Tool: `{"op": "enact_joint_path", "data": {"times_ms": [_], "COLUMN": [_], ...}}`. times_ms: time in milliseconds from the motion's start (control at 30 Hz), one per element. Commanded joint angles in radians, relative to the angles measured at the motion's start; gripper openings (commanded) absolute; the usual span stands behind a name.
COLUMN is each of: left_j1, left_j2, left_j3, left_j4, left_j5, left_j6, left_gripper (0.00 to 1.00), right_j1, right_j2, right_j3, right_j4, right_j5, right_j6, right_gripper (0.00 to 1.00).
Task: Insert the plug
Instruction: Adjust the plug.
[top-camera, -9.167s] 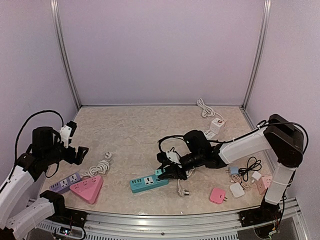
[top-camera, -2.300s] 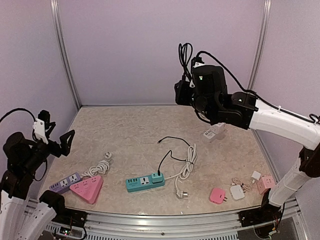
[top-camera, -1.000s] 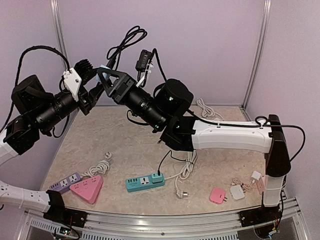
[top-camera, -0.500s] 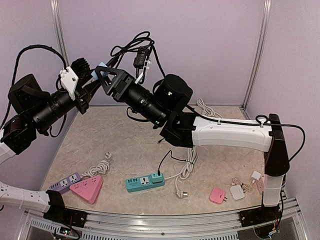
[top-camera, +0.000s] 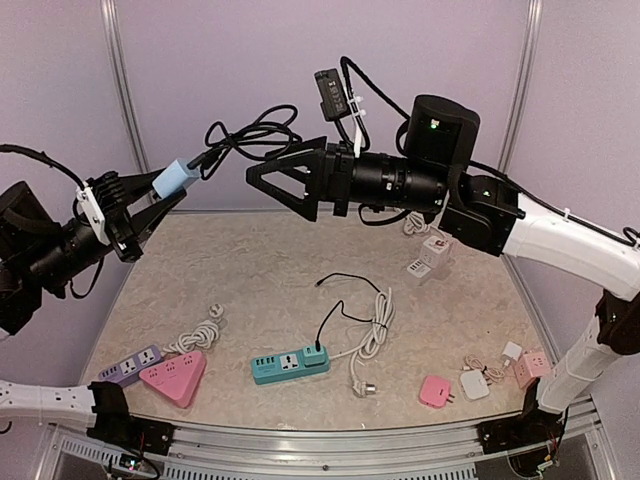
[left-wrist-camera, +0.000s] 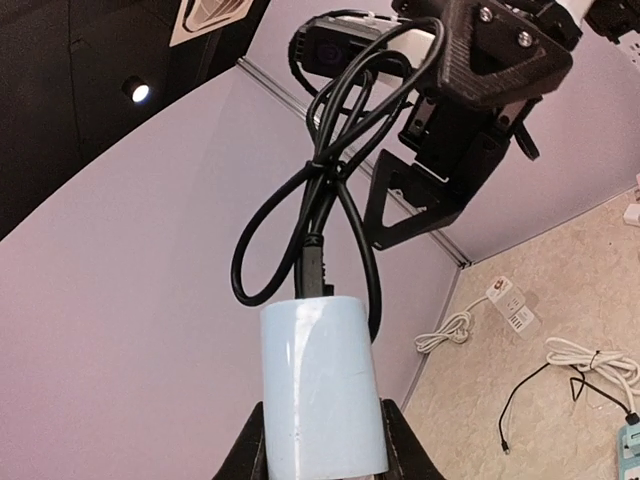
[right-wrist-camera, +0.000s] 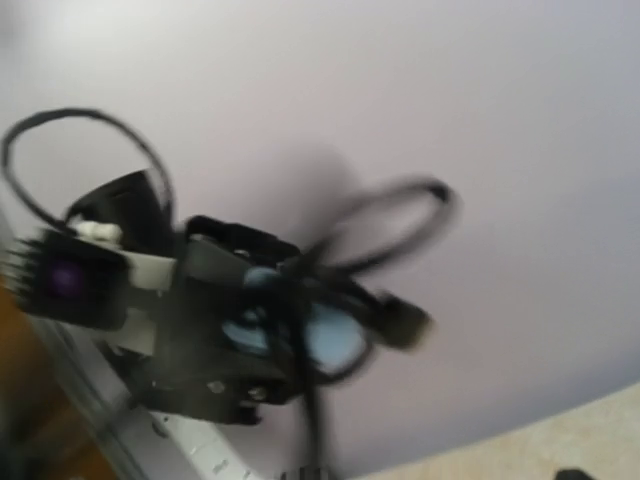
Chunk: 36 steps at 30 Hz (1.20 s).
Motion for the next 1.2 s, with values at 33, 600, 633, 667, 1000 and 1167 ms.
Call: {"op": "enact_joint_path", "data": {"times_ms": [33,600,633,667,1000,1167], "left_j1": [-0.047,-0.082,-0.083,-0.082,-0.083,-0.083], "left_j2": [-0.025,-0.082,-0.085,-0.088,-0.134,-0.146], "left_j3": [-0.068,-0.205,-0.209,-0.213,-0.298,-0.316], "left_j4": [0.011,0.116,0.144,0.151,0.101,0.149], "left_j5": [0.062,0.052,0.038,0.025,0.103,0.111], "left_j6": [0.15,0.185,0.188,0.197,0.434,0.511], "left_gripper": [0.0,0.0,0.0,0.0,0.0,0.0], "right_j1": [0.009,0.108,0.111,0.112,0.102,0.092], "right_j2": [-0.009,0.312,0.314,0.313,0.078,0.007], "right_j3": [0.063,0.471,0.472,0.472,0.379,0.318], "right_j4": [-0.217,-0.506,-0.517,-0.541,-0.53,-0.574], "right_j5": [0.019,0.04,0.043,0.051,0.17,0.4], "right_j6": [-0.038,-0.035,-0.041,-0.048,-0.11,-0.082], "right_gripper": [1.0,1.0,1.0,1.0,1.0,1.0]}}
